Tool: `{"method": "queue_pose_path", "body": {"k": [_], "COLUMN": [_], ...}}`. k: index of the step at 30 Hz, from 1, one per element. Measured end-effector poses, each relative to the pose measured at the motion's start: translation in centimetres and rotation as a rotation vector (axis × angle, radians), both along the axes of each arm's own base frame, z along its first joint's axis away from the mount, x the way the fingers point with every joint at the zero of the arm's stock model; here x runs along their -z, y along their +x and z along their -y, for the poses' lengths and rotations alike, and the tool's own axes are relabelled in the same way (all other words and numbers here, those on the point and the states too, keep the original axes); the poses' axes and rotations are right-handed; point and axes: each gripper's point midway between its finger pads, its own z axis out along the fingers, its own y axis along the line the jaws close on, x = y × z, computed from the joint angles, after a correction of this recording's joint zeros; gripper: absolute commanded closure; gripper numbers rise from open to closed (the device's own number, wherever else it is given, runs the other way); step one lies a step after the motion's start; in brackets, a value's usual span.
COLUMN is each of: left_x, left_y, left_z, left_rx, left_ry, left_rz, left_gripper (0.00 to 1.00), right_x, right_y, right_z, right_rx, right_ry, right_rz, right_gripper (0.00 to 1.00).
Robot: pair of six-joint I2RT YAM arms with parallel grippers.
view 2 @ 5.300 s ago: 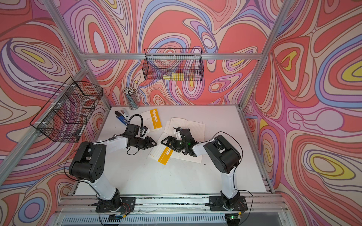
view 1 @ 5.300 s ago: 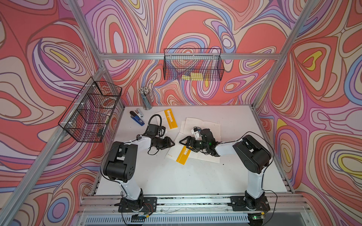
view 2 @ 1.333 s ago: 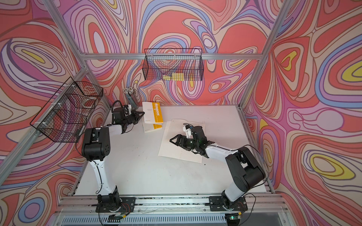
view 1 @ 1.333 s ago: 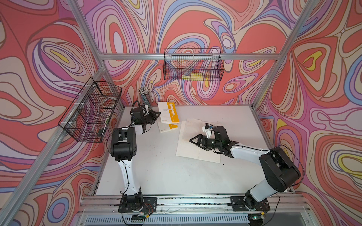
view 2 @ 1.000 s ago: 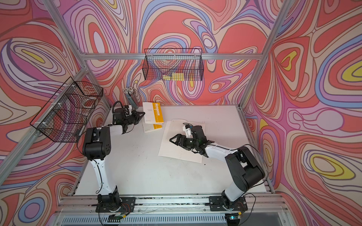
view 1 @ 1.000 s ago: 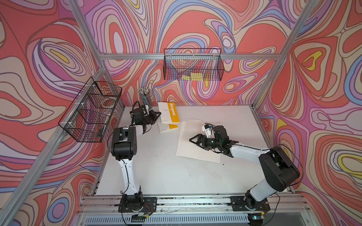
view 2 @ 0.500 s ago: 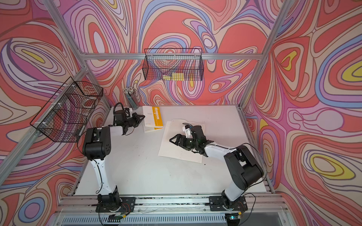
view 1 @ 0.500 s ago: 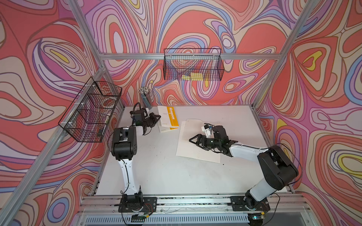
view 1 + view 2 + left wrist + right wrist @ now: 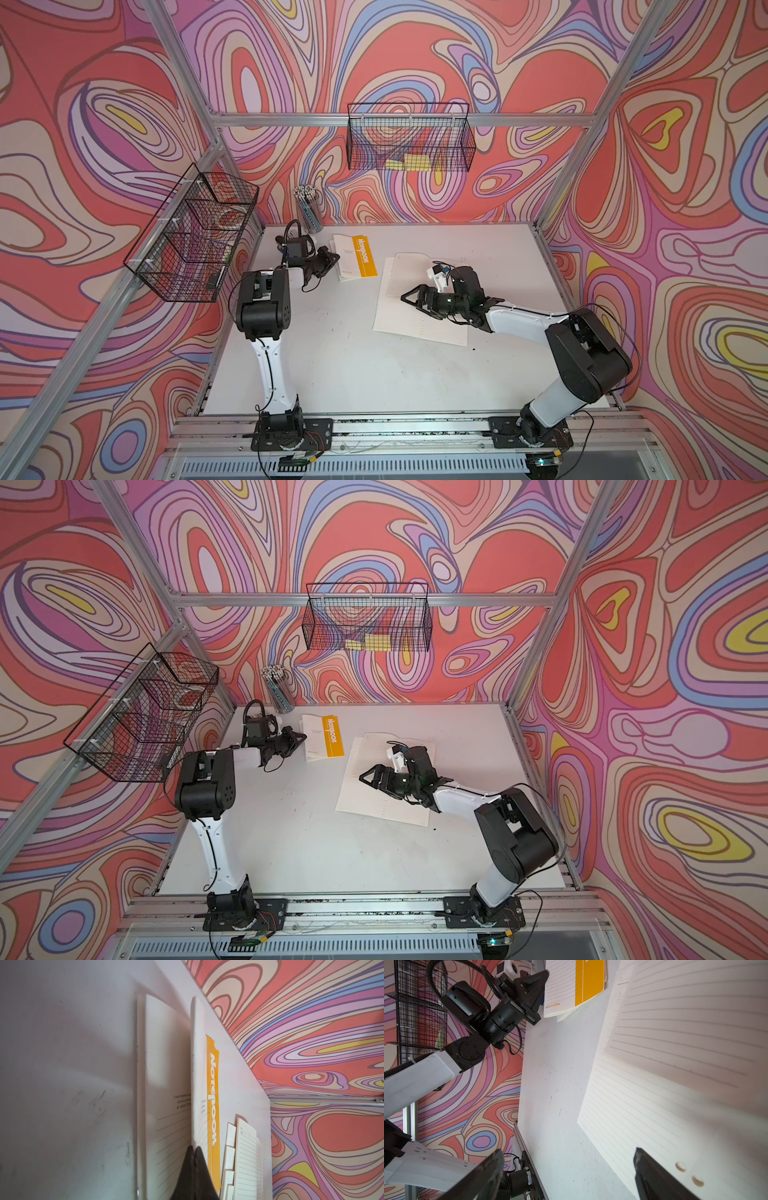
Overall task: Close the notebook
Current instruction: Place the notebook at the notebook.
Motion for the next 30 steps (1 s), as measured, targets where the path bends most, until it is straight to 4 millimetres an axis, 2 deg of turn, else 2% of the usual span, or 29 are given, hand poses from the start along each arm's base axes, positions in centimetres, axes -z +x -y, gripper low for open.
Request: {"method": "queue_pose_path", "body": {"k": [7,14,20,22,30], "left_x": [1.5,1.6,2.2,2.5,2.8], "left_y": [0.0,0.0,-0.1,-0.2,-0.3], "left_z": [-0.3,-0.4,-0.9,-1.1,-1.5], "left_rx": [-0.004,-0.011,-0.03,-0.035,-0.033], "left_ry": [0.028,0.035,0.062,0.079,0.118], "left_rz": [-0.029,-0.036,-0.054,-0.062,-0.061], "left_gripper": [1.0,1.0,0.86,0.77,0.72], "right_x": [0.0,0.0,0.0,-0.1,0.2], "right_y": [0.0,0.0,0.0,0.0,-0.2], "right_z": [0.0,0.0,0.0,0.0,0.1], "right_rx": [0.0,0.0,0.0,0.0,0.001], "right_ry": [0.0,0.0,0.0,0.0,-0.002], "right_rz": [0.0,0.001,0.001,0.002,-0.003], "right_gripper": [0.02,0.02,0.02,0.02,0.02]}}
